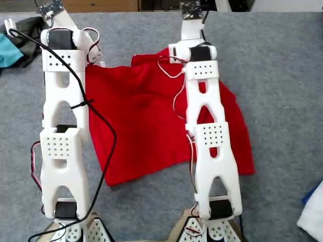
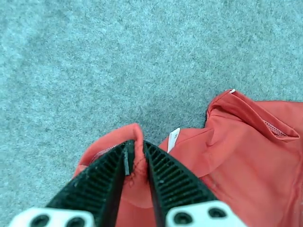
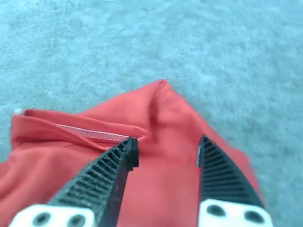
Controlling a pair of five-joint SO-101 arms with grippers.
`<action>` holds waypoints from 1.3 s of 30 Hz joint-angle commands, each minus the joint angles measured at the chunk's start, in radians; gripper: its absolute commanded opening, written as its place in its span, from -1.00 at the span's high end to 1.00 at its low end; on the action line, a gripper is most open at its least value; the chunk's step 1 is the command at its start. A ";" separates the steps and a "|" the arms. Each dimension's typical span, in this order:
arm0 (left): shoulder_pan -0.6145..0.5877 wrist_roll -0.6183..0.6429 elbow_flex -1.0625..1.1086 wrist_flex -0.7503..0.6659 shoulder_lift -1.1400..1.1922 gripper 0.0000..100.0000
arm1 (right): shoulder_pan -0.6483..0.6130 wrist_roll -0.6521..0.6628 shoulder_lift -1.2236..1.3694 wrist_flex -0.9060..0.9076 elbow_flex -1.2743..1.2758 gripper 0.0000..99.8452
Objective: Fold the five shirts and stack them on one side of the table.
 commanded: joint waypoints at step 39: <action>-0.012 -0.006 -0.003 0.009 -0.013 0.96 | -0.070 0.012 0.067 -0.235 0.157 0.88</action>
